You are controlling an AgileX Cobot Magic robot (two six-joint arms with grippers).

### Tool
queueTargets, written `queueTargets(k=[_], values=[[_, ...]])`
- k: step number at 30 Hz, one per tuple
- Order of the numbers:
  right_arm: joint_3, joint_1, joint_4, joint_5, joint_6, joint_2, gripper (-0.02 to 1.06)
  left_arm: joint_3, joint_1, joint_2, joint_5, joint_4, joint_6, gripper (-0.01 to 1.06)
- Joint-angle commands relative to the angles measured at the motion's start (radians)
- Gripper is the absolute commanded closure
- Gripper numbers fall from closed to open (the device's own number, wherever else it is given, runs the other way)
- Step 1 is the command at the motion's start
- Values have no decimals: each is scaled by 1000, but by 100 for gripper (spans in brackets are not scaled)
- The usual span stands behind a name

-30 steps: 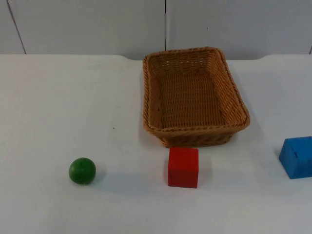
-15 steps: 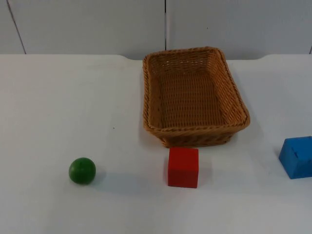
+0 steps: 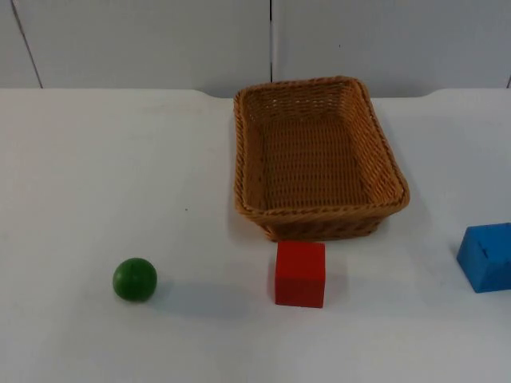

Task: Place all geometric objects except the red cube into the basket.

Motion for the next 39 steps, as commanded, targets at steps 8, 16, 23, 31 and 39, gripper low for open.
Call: queueTargets(k=[8,16,23,31,39], values=[[-6,-5,0,-20,-5,1,-1,-6,-5,191,-57,-210,221,0],[-6,-5,-2,-24,-5,1,-1,-77,-160,465,-124,-204,240,3],[-6,-5,-2,-20,-5,1,-1,-209,-288,734,-163,-148,183,4],[-4,-5,-2,-25,-5,1,-1,-278,-380,942,-289,-125,144,4],[-4,-5,-2,-27,-5,1,-1,-283,-378,1052,-381,-28,27,4]])
